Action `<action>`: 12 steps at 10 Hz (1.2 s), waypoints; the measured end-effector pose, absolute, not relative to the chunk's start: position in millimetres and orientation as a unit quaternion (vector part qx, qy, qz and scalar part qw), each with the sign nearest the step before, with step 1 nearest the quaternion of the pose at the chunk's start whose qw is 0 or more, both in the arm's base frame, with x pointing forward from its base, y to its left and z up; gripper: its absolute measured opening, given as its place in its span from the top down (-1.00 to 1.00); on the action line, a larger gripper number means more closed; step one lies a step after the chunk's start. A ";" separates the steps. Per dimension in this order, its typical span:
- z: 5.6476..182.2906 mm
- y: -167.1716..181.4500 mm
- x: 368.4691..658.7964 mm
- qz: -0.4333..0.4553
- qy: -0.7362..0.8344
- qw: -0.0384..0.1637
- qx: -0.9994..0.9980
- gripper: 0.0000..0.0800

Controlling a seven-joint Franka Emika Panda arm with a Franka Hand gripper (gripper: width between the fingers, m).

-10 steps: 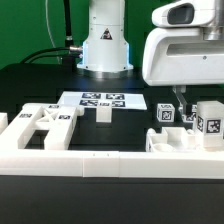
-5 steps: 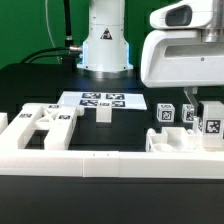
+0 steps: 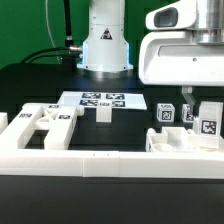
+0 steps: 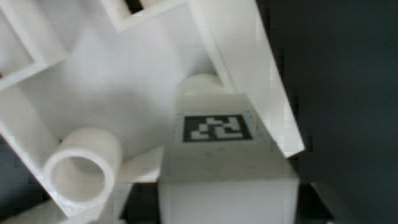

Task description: Assemble chair

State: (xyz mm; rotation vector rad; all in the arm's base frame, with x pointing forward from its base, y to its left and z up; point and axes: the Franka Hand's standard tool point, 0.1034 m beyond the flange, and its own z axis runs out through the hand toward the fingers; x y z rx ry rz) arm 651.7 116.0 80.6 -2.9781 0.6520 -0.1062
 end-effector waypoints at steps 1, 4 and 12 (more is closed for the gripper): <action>80.5 115.5 651.5 -0.035 0.254 0.048 -0.965 0.28; 79.7 113.3 649.5 -0.020 0.451 0.065 -0.890 0.28; 79.7 113.2 647.6 0.001 0.546 0.065 -0.835 -0.51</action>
Offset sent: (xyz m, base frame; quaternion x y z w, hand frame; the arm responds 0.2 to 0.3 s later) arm -0.0063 0.0050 -0.0063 -0.0007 -0.0048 0.3988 0.9170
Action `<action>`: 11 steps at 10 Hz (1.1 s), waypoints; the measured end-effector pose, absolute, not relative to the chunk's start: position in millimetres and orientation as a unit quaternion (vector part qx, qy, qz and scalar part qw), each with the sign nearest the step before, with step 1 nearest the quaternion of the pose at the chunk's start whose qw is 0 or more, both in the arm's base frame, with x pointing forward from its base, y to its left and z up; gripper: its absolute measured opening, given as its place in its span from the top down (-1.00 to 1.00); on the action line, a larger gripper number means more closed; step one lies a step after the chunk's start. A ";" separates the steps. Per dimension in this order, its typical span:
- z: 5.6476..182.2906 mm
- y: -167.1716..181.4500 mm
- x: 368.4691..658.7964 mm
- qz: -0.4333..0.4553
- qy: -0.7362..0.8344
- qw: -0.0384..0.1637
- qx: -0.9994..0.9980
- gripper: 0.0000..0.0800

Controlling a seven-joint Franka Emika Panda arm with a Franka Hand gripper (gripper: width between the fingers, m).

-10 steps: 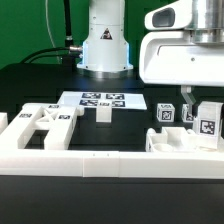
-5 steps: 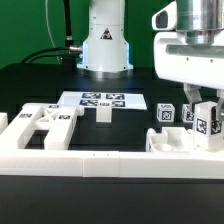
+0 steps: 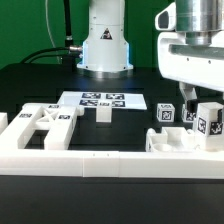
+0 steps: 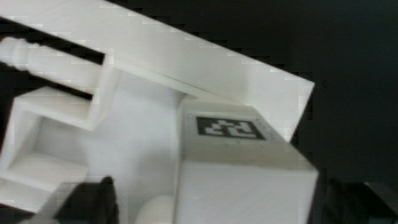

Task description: Assemble chair

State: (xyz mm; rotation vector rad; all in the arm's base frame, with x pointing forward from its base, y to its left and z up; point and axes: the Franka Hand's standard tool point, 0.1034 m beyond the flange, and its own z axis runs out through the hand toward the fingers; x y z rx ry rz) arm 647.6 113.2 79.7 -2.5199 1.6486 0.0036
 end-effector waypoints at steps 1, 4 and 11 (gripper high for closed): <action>80.8 113.9 648.4 -0.001 0.485 0.058 -0.873 -0.59; 81.0 113.1 649.5 -0.010 0.363 0.056 -0.930 -0.62; 83.4 117.5 649.3 -0.023 0.034 0.030 -0.999 -0.62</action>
Offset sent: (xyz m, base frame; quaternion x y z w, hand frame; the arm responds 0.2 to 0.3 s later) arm 0.0000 0.0000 0.0000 0.0000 0.0000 -0.2571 0.9664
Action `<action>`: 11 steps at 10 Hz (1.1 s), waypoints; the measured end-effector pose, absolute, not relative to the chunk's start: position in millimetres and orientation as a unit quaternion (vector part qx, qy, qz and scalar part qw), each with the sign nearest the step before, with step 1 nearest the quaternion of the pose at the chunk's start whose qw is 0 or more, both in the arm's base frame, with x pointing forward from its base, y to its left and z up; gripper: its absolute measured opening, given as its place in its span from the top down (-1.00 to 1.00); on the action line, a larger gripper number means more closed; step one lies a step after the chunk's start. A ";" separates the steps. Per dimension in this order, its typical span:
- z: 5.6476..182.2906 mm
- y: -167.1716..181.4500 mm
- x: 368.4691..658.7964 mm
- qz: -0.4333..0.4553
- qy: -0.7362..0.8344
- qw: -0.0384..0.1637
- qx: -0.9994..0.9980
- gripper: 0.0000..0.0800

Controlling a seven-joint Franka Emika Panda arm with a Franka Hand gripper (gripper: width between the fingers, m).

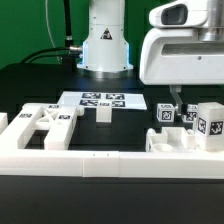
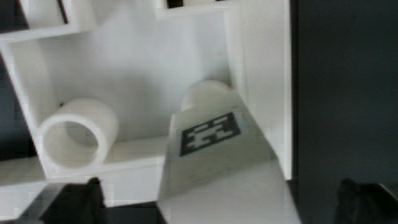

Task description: Assemble chair

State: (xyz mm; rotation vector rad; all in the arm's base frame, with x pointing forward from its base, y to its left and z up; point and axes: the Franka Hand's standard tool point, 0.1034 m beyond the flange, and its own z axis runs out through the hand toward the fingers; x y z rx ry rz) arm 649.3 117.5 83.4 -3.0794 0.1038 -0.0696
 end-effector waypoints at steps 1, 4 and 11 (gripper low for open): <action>82.8 118.7 648.9 -0.023 0.013 0.030 -0.999 -0.62; 81.7 125.3 647.8 -0.027 -0.080 0.015 -0.996 -0.62; 80.9 122.2 648.8 -0.027 0.044 0.022 -0.998 0.29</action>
Offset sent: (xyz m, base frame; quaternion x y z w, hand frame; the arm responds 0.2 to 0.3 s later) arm 0.0013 0.0065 0.0027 -0.0404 0.0203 -0.1405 0.9891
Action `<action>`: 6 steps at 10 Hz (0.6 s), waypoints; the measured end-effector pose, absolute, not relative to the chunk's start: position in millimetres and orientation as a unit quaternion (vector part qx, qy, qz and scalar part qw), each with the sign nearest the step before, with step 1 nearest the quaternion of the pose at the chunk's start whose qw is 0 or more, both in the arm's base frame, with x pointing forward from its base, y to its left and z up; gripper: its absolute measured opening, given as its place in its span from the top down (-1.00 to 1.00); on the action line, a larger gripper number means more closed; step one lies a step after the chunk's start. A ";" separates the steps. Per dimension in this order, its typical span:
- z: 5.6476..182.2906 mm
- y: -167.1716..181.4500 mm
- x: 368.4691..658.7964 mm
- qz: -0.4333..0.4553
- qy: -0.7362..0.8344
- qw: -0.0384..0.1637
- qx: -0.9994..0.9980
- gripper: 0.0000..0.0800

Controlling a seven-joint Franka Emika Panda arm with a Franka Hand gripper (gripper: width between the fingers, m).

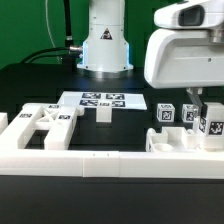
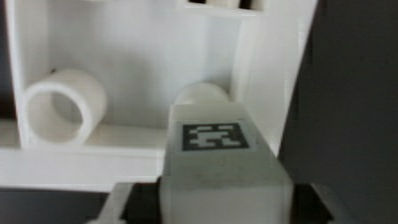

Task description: Assemble chair

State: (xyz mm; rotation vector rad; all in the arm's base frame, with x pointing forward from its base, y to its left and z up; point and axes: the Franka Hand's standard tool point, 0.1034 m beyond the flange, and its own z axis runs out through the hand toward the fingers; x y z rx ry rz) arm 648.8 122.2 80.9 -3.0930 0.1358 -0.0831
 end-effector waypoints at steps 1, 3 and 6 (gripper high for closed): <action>80.9 122.6 648.9 -0.026 0.094 0.024 -0.995 0.29; 80.7 122.2 648.9 -0.024 0.200 0.026 -0.979 0.29; 79.8 119.9 649.1 -0.021 0.356 0.041 -0.933 0.29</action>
Offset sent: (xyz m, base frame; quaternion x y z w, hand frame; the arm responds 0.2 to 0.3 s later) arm -0.0090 0.0013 -0.0037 0.0182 -0.0019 0.2464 0.9690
